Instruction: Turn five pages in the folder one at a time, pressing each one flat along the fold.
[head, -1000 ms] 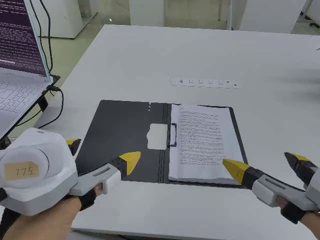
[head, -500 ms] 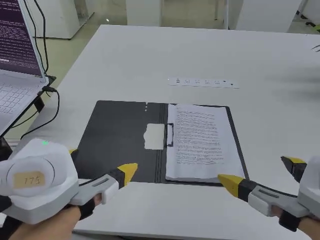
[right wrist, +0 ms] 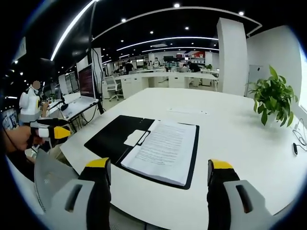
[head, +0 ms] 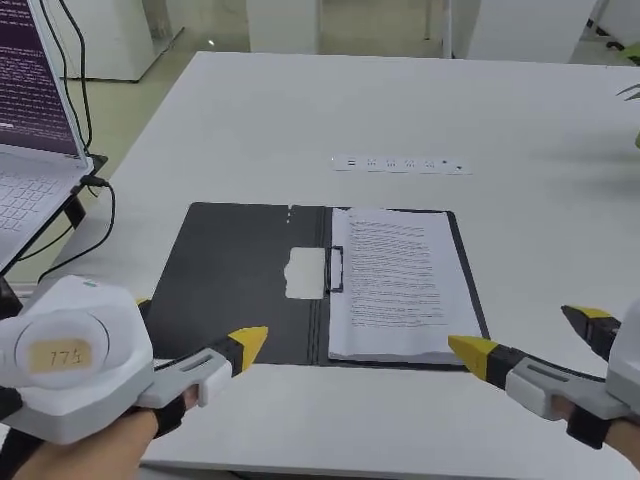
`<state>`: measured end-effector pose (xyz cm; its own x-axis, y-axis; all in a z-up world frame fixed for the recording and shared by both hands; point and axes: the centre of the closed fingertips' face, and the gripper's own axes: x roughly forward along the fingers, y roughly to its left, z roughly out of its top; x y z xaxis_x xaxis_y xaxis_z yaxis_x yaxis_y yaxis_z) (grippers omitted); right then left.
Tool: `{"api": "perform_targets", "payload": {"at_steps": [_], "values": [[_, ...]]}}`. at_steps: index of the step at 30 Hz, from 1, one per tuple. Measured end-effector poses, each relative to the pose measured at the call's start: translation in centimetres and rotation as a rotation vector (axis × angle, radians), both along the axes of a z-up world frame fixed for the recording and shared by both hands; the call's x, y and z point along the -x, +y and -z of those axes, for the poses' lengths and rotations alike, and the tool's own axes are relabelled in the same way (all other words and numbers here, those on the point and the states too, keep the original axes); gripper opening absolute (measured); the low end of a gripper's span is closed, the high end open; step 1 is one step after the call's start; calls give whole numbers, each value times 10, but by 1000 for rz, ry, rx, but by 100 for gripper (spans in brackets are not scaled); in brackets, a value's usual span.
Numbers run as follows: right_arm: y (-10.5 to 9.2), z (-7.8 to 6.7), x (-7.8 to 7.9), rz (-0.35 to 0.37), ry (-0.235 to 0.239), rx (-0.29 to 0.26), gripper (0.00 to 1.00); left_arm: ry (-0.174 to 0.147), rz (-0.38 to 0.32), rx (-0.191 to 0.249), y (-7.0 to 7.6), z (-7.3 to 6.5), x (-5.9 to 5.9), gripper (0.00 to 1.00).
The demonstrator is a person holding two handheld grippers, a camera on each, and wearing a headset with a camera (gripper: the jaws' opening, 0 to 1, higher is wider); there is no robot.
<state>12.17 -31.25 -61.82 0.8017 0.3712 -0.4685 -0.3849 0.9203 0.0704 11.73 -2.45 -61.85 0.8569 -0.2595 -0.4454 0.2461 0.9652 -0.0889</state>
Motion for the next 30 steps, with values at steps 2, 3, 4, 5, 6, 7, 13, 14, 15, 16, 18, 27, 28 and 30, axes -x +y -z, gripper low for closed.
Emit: {"api": "perform_targets", "payload": {"at_steps": [2, 3, 4, 5, 6, 7, 13, 14, 15, 16, 18, 27, 28, 30], "values": [[0, 0, 0, -1, -1, 1, 82, 0, 3, -3, -1, 0, 0, 77], [0, -1, 1, -3, -2, 6, 82, 0, 3, -2, -1, -1, 0, 77], [0, 0, 1, -4, -2, 7, 82, -4, 4, -5, -2, -2, -1, 77], [0, 0, 1, -6, 0, 8, 81, -4, 4, -5, -2, -2, -1, 77], [0, 1, 1, -4, 5, 7, 82, -3, 2, -2, -2, -3, -1, 77], [0, 1, 1, -3, 7, 7, 82, -3, 2, -2, -2, -3, -1, 77], [2, 5, -1, -9, 21, 7, 83, 1, -7, -5, 5, -1, -2, 77], [3, 5, -1, -12, 21, 7, 83, 4, -9, -4, 6, 0, -2, 77], [4, 5, -1, -15, 21, 8, 83, 4, -11, -7, 7, 0, -2, 77], [5, 6, -2, -21, 21, 10, 83, 3, -13, -9, 7, 0, -2, 77], [7, 7, -3, -28, 25, 12, 83, 4, -18, -9, 8, 0, -2, 77], [13, 4, -8, -47, 25, 10, 82, -4, -26, -5, 11, -1, -3, 77], [13, 4, -8, -48, 26, 11, 82, -3, -26, -5, 11, -1, -3, 77], [15, 4, -8, -56, 19, 11, 82, -1, -29, -3, 12, 0, -3, 77]]}}
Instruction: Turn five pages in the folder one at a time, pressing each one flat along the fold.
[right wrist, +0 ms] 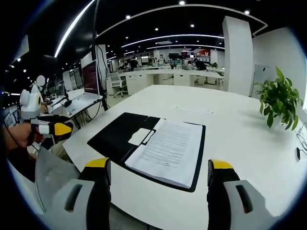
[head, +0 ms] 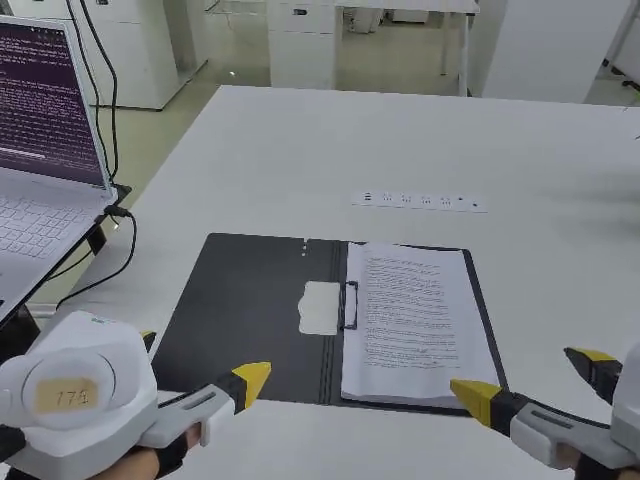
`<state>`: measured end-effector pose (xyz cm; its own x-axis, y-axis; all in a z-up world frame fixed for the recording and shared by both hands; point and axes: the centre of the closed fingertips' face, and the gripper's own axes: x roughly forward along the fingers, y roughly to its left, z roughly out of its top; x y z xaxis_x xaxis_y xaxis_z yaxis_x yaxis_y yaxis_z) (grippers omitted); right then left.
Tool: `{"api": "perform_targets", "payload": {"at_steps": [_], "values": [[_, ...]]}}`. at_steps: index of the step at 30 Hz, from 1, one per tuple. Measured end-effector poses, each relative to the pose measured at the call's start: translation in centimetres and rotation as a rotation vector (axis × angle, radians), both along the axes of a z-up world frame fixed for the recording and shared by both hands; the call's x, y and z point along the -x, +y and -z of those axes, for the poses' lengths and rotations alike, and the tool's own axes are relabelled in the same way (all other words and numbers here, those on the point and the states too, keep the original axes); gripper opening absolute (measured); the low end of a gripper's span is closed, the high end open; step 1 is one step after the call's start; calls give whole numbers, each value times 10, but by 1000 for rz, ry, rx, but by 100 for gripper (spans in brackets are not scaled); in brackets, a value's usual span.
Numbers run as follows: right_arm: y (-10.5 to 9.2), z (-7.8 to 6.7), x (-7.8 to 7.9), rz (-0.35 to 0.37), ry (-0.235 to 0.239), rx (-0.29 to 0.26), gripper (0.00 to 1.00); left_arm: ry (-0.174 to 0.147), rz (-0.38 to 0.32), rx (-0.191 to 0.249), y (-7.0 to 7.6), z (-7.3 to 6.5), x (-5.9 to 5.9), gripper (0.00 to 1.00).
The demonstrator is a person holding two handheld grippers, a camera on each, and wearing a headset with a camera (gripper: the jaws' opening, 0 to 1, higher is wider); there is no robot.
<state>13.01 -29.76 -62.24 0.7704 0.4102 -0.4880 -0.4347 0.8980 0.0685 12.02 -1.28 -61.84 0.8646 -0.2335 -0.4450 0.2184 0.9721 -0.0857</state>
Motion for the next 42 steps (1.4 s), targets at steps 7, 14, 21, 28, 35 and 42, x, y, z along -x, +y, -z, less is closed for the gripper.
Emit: {"api": "perform_targets", "payload": {"at_steps": [7, 14, 21, 28, 35, 42], "values": [[0, 4, 2, 1, 13, -3, 81, 3, -1, 2, 1, 2, 1, 77], [-5, 4, 1, 23, 16, -17, 81, 0, 5, 5, -2, 1, -2, 77], [-7, 4, 1, 33, 14, -16, 80, -7, 21, 4, -6, 0, -5, 76], [-8, 7, 2, 43, 17, -18, 80, 0, 34, 5, -8, 2, -7, 76], [-8, 11, 6, 51, 31, -23, 80, 5, 66, -1, -17, 5, -12, 76], [-8, 14, 9, 61, 39, -25, 80, 11, 109, -15, -26, 9, -21, 77]]}}
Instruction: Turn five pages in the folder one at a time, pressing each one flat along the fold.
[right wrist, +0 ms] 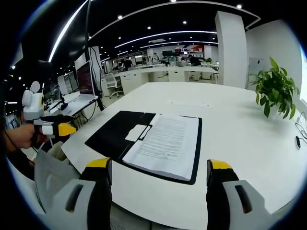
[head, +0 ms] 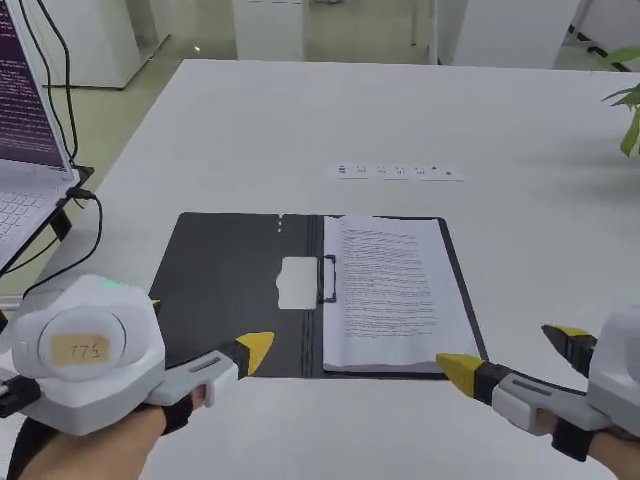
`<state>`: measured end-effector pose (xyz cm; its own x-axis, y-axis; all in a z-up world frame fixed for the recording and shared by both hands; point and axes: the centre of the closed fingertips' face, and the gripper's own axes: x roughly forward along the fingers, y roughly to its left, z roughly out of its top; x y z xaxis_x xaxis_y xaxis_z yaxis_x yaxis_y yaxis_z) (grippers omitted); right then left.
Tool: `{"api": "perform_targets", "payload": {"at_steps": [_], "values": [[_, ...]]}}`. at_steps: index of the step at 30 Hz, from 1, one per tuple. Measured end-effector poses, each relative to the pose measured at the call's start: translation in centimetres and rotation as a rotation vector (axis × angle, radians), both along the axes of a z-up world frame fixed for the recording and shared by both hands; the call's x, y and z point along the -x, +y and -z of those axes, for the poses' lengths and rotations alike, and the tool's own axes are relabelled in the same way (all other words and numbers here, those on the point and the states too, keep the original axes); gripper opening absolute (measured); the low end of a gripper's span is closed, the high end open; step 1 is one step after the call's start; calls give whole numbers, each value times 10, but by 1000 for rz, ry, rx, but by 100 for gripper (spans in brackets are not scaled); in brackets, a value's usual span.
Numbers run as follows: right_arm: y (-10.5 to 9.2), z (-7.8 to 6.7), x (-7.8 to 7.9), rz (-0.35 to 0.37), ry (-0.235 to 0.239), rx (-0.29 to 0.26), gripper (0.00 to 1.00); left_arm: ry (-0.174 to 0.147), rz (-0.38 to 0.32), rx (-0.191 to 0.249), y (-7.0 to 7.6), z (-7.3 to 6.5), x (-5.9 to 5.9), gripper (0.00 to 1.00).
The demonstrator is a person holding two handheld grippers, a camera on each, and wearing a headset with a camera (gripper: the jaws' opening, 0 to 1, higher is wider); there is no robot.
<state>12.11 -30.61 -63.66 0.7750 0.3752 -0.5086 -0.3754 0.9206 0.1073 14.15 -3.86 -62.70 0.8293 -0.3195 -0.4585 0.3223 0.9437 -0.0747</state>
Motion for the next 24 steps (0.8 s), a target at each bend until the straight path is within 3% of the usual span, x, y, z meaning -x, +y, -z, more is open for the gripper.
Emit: {"api": "perform_targets", "payload": {"at_steps": [16, 24], "values": [[-6, 0, 10, 46, 1, -29, 82, 21, 78, -3, -22, 7, -9, 77], [-9, -3, 11, 68, -13, -44, 87, 14, 109, -6, -32, 8, -12, 78]]}}
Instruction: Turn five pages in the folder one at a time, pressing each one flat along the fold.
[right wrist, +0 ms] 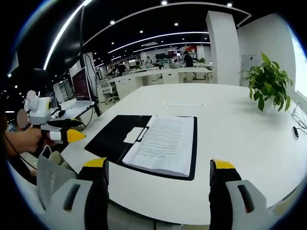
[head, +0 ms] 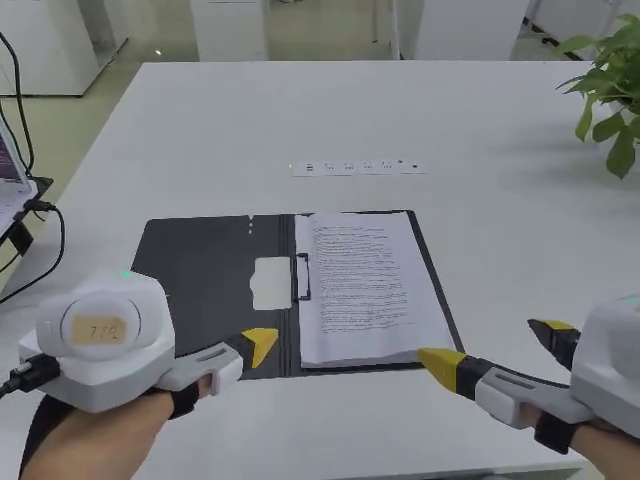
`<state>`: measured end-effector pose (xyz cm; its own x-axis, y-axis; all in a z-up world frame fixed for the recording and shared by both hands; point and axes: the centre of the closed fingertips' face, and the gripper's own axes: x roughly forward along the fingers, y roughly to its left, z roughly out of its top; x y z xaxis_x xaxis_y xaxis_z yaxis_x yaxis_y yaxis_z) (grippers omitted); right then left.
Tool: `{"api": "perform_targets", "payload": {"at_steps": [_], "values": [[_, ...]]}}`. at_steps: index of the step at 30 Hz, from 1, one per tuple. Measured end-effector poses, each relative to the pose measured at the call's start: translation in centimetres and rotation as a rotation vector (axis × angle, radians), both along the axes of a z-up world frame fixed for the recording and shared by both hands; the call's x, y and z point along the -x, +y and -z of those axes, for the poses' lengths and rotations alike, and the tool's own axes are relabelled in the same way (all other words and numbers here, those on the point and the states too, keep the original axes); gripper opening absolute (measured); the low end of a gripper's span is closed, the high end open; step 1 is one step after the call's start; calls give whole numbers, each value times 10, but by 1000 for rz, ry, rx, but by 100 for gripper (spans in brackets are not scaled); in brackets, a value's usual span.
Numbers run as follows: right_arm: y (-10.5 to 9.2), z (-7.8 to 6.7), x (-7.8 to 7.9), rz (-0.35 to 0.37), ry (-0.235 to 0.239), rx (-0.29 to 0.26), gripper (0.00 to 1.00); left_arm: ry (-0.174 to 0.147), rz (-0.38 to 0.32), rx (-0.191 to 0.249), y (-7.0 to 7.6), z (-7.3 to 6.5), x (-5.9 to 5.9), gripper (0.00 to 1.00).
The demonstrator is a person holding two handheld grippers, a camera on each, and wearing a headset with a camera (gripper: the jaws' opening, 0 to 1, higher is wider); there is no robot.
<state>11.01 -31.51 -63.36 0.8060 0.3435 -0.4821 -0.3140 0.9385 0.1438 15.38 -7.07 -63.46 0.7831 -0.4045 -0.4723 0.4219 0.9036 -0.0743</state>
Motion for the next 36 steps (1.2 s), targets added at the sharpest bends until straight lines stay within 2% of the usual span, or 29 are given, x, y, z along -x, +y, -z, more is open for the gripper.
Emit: {"api": "perform_targets", "payload": {"at_steps": [9, 20, 26, 36], "values": [[-1, 0, 2, 14, 0, -15, 91, 10, 57, -8, -19, 6, -6, 80], [-4, -2, 2, 30, -10, -34, 96, 16, 139, -23, -50, 13, -15, 87], [-6, -3, 3, 41, -11, -41, 97, 18, 185, -33, -66, 15, -18, 87], [-8, -2, 4, 53, -10, -42, 97, 31, 261, -74, -90, 28, -27, 86]]}}
